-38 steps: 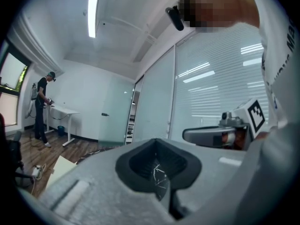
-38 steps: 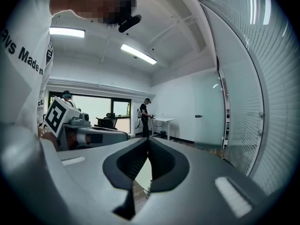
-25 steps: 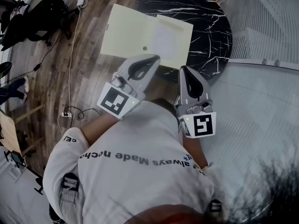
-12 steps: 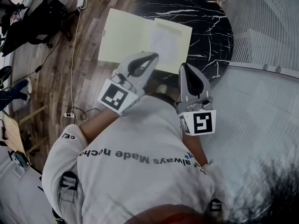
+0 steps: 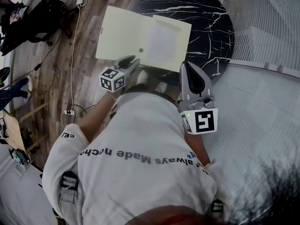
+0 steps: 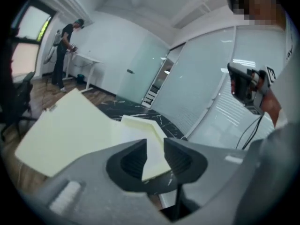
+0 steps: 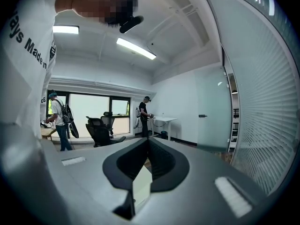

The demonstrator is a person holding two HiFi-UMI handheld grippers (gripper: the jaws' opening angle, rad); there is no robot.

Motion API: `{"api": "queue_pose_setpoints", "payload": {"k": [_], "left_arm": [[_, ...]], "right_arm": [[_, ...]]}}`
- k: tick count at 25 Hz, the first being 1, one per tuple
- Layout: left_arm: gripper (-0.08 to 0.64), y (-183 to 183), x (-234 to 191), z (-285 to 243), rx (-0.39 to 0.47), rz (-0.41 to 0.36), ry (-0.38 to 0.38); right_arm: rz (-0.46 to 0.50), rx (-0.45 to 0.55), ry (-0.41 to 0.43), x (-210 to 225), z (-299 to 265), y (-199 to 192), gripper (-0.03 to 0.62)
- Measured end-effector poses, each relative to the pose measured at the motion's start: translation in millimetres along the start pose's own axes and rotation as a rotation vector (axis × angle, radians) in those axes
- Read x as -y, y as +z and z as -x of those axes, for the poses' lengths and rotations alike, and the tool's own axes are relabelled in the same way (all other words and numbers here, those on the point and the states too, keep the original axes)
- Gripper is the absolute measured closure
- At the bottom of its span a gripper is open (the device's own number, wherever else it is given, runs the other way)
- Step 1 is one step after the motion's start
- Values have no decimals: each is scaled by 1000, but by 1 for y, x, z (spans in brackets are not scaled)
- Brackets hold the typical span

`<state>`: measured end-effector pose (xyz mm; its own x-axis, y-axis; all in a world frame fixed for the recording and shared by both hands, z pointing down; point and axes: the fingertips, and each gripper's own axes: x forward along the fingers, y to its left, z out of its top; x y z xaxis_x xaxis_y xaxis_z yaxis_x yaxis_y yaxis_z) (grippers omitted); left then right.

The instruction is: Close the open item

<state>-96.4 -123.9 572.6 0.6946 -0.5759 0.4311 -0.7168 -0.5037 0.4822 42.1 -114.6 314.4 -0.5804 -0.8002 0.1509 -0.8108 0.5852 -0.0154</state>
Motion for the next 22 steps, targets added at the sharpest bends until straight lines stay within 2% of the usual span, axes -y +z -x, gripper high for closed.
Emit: {"api": "queue_pose_setpoints", "payload": {"k": [3, 7, 14, 18, 21, 22], "left_arm": [[445, -47, -39, 7, 8, 160, 51], [442, -94, -80, 19, 11, 269, 155], [389, -124, -150, 33, 140, 464, 296], [360, -118, -177, 38, 233, 515, 306], [514, -94, -174, 41, 279, 467, 281], [523, -87, -170, 41, 276, 443, 276]], "right_arm": [[-11, -9, 9, -1, -1, -6, 591], [-15, -13, 18, -3, -2, -9, 591], [-8, -19, 32, -10, -6, -10, 591], [-3, -25, 35, -12, -6, -11, 591], [-3, -27, 30, -11, -6, -11, 591], [-4, -28, 28, -10, -6, -11, 591]]}}
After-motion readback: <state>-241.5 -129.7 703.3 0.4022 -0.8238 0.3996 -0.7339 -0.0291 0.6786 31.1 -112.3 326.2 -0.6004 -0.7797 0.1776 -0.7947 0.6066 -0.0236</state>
